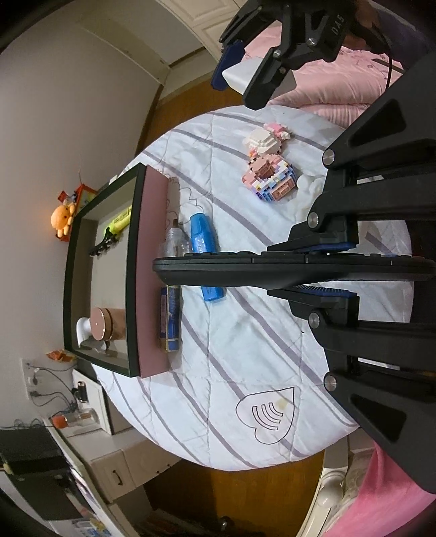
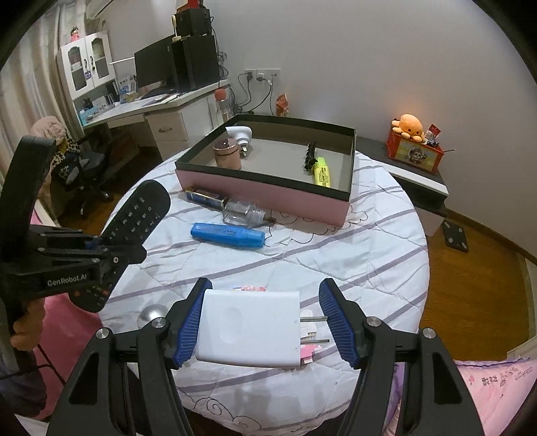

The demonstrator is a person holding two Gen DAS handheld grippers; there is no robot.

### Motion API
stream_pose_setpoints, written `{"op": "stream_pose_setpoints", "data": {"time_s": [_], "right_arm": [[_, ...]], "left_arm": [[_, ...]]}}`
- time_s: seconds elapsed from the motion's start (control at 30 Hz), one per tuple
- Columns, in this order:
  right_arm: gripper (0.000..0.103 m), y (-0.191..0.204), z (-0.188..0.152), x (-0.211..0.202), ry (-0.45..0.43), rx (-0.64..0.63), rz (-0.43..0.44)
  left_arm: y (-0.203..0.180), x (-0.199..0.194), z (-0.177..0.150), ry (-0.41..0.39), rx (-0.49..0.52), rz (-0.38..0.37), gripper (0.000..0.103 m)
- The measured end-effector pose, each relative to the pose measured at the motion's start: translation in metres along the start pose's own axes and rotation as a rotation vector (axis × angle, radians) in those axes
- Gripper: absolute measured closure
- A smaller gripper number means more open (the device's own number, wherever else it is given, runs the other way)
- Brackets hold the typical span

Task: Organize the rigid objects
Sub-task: 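Carry the remote and charger into the pink box and open both tools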

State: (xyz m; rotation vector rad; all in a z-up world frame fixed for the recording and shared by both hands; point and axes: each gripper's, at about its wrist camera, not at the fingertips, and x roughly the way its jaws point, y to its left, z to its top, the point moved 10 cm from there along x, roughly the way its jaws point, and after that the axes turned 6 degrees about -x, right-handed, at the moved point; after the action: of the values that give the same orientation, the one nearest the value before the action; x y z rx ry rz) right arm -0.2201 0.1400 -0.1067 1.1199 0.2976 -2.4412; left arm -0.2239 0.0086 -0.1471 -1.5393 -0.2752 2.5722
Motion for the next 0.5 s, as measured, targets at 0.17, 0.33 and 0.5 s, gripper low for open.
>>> {"op": "stream_pose_setpoints", "data": {"time_s": [0.17, 0.33, 0.5], "right_arm": [[0.035, -0.006, 0.010, 0.003, -0.013, 0.004, 0.006], [0.035, -0.017, 0.028, 0.015, -0.028, 0.008, 0.026], [0.035, -0.032, 0.055, 0.029, -0.047, 0.020, 0.047]], "left_arm": [[0.001, 0.006, 0.013, 0.005, -0.011, 0.012, 0.087], [-0.002, 0.014, 0.036, 0.005, -0.014, 0.015, 0.087], [-0.010, 0.021, 0.071, 0.001, 0.001, 0.013, 0.087]]}}
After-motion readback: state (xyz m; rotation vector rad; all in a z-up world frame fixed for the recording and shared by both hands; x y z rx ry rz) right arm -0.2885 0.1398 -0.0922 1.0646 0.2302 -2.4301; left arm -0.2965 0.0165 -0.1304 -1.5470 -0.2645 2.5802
